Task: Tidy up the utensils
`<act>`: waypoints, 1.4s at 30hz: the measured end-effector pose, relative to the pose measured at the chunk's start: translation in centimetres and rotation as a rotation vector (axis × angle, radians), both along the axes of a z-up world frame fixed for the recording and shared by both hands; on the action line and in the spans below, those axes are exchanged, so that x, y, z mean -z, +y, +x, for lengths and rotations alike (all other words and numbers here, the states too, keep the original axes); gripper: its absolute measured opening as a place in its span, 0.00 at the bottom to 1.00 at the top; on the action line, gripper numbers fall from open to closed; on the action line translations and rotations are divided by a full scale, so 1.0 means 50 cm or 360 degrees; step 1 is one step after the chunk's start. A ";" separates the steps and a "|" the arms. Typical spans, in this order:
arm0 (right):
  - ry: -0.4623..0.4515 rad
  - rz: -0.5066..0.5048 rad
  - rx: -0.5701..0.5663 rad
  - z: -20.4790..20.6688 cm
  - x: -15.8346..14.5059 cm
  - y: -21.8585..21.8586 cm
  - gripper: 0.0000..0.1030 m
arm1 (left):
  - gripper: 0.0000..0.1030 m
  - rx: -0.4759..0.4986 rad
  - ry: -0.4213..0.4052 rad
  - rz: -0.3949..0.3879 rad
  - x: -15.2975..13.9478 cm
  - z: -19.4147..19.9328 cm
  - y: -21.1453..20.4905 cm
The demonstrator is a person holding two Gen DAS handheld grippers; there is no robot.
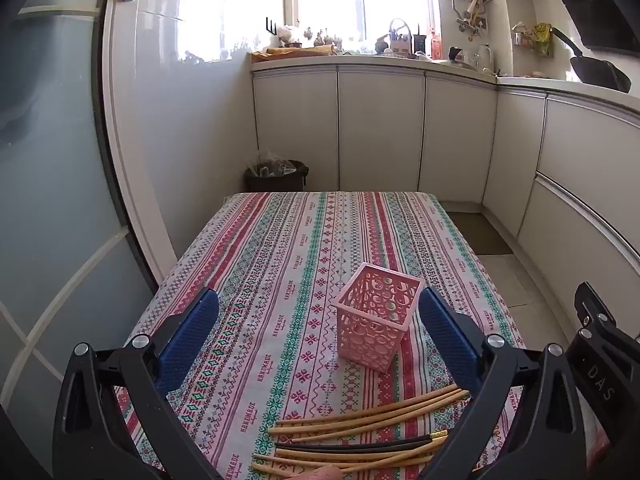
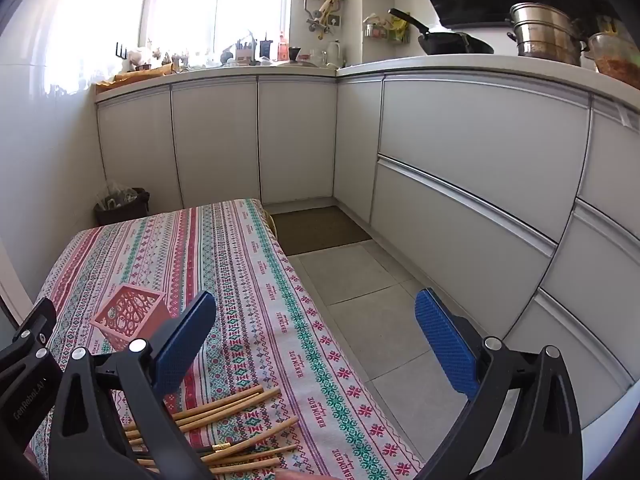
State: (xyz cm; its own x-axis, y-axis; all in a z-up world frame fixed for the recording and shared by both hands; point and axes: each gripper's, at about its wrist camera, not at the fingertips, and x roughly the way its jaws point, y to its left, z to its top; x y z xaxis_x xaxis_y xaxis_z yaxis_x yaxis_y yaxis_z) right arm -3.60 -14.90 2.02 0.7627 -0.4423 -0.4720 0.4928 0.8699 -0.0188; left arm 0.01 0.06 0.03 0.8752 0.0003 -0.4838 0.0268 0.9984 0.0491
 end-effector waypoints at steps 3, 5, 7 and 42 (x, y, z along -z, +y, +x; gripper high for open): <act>-0.0001 0.0005 -0.0002 0.000 0.000 0.000 0.94 | 0.93 -0.0001 0.0014 -0.0003 0.002 0.003 -0.002; 0.0000 0.0008 -0.0008 0.000 0.000 0.002 0.94 | 0.93 0.0001 0.0021 -0.0003 0.002 0.004 -0.004; 0.0000 0.0010 -0.0012 -0.001 -0.001 0.002 0.94 | 0.93 0.0002 0.0012 -0.0010 -0.007 0.007 0.002; 0.0064 0.0038 0.0073 -0.338 -0.051 0.060 0.94 | 0.93 0.0036 0.0056 -0.0008 -0.085 -0.347 0.051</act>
State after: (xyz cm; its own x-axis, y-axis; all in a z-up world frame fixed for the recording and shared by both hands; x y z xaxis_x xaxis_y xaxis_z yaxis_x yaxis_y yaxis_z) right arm -20.51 -11.90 4.57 0.7220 -0.4648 -0.5126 0.5315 0.8468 -0.0191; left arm -17.33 2.62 4.30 0.8575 -0.0218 -0.5141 0.0510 0.9978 0.0428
